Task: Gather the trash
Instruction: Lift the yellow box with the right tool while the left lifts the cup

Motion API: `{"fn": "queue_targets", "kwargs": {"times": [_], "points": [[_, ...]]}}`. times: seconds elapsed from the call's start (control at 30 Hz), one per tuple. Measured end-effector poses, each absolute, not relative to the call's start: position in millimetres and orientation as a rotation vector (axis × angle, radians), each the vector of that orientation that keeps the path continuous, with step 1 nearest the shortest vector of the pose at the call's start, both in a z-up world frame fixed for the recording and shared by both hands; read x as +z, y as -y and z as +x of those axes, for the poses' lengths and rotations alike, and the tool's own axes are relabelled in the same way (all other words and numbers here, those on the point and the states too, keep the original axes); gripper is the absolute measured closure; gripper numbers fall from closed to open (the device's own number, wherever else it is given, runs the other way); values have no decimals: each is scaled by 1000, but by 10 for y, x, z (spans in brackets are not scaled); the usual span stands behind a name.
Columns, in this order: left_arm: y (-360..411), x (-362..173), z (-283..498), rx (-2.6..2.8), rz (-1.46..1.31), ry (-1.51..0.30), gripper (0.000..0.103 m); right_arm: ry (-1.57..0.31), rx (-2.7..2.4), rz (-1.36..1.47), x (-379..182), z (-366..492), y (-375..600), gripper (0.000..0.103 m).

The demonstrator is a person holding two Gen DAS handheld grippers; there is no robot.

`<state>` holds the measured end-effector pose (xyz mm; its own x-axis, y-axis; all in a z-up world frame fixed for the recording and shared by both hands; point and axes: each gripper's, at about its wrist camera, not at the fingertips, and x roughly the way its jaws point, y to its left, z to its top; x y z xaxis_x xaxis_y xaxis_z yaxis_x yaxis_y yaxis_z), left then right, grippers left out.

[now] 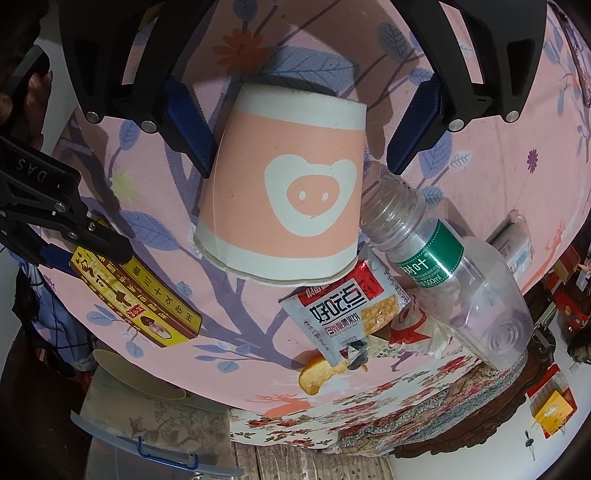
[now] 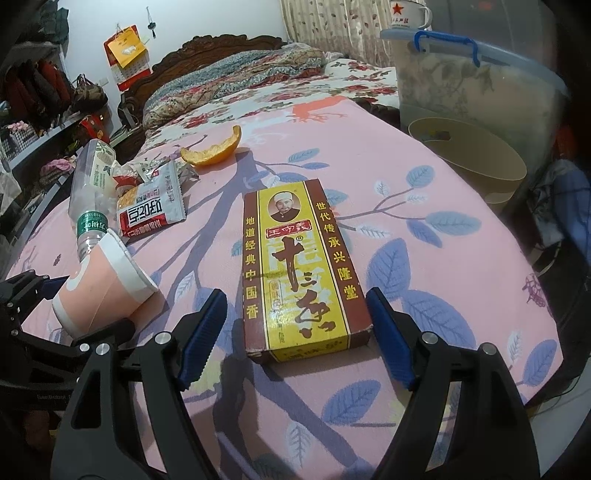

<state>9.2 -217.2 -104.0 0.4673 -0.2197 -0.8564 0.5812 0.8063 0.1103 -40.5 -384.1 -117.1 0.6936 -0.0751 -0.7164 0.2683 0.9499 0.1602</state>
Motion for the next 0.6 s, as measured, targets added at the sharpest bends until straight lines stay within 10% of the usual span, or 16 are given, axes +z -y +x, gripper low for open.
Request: {"fn": "queue_targets", "kwargs": {"times": [0.6], "points": [[2078,-1080,152,-528,350,-1019,9,-771,-208,254,-1188,-476,3812,25]]}}
